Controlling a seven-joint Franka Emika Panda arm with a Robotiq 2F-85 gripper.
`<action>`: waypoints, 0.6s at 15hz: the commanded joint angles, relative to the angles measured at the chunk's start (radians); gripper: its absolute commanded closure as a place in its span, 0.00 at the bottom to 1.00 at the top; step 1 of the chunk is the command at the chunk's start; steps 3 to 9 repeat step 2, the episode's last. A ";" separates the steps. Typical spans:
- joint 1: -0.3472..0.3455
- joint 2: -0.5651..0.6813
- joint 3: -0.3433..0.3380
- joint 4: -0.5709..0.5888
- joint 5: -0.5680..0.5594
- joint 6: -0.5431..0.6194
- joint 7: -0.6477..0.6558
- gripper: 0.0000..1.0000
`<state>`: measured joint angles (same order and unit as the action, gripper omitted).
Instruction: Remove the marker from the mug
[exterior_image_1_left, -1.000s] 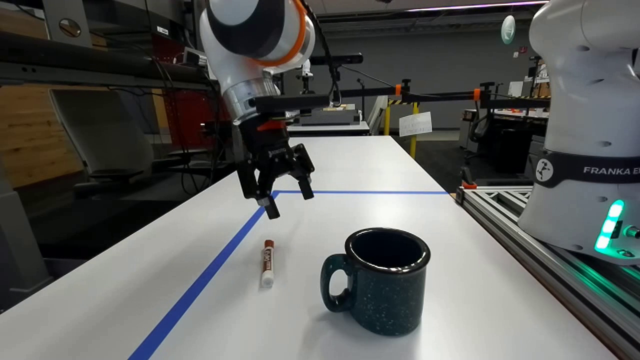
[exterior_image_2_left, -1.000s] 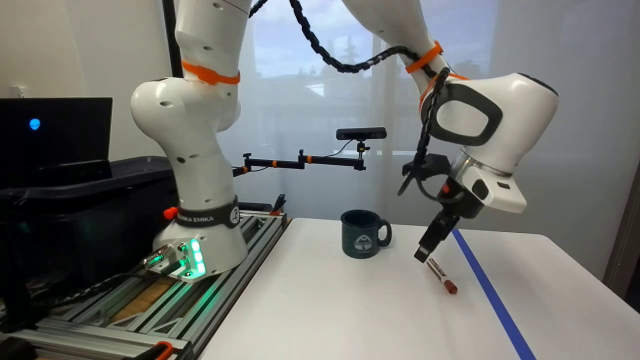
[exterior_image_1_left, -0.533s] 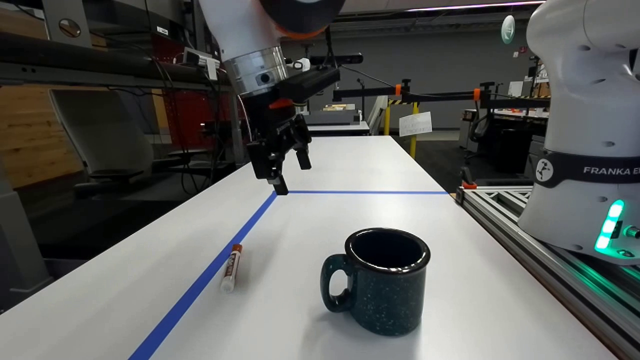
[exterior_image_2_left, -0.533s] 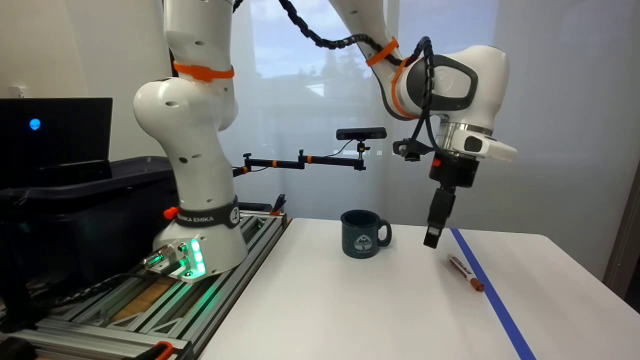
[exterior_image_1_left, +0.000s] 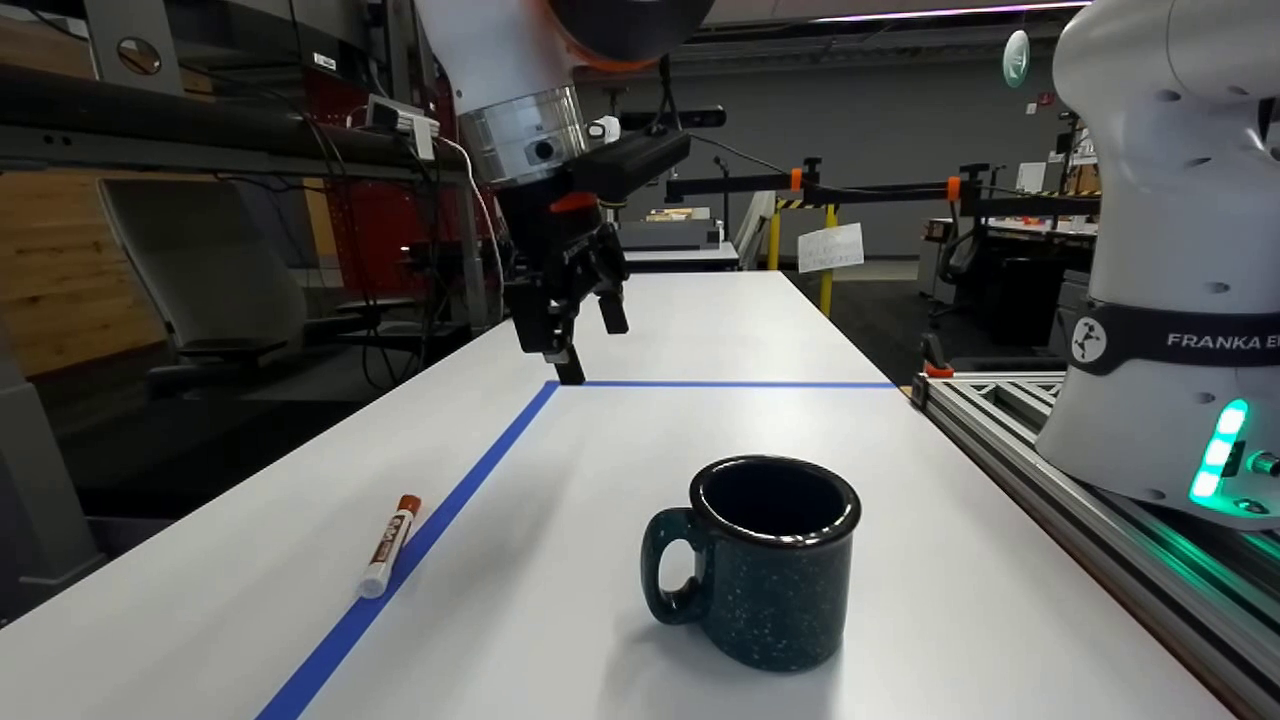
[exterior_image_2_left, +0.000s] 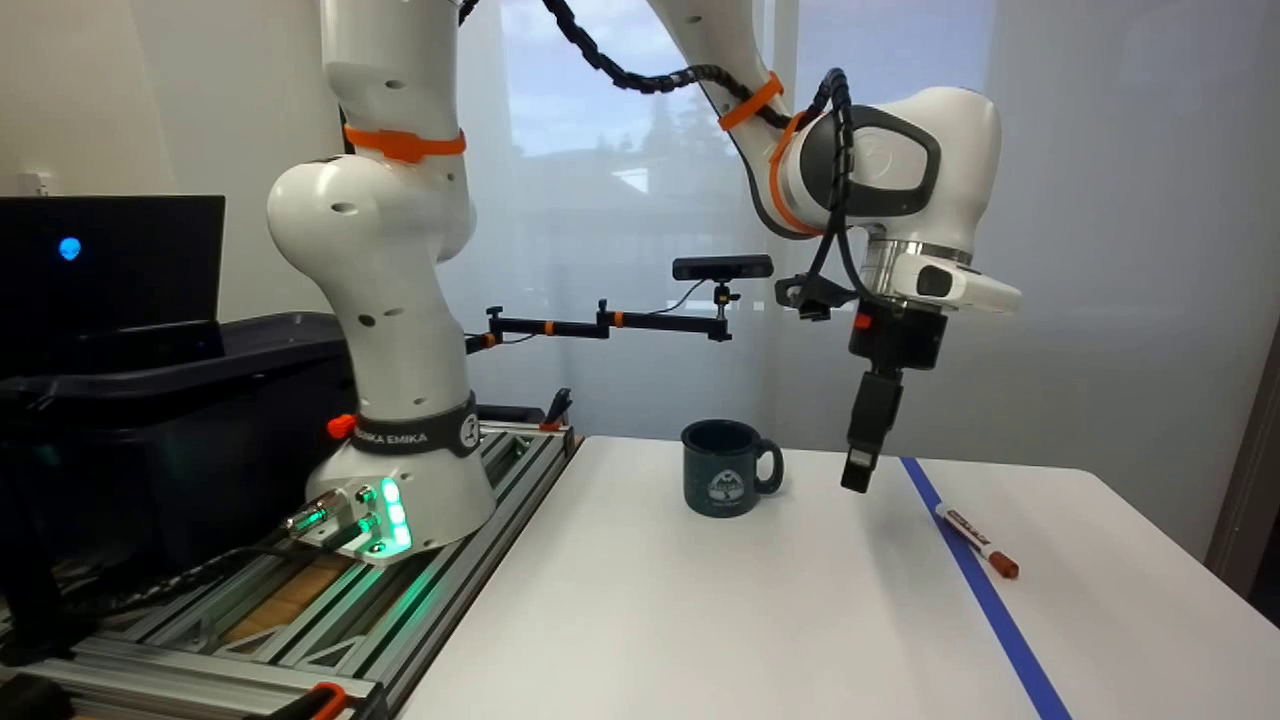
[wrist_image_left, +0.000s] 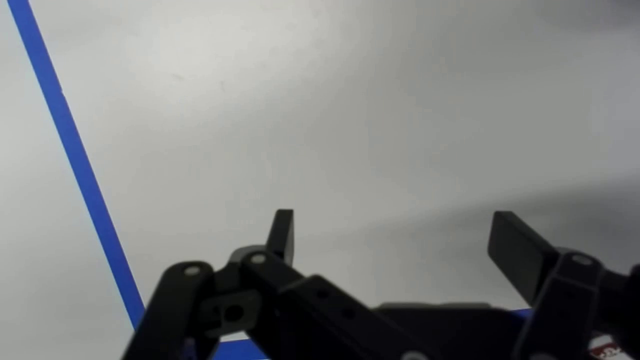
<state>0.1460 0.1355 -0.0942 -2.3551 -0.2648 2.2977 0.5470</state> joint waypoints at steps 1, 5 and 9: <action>-0.027 0.000 0.027 0.001 -0.004 -0.002 0.003 0.00; -0.027 0.000 0.027 0.001 -0.004 -0.002 0.003 0.00; -0.027 0.000 0.027 0.001 -0.004 -0.002 0.003 0.00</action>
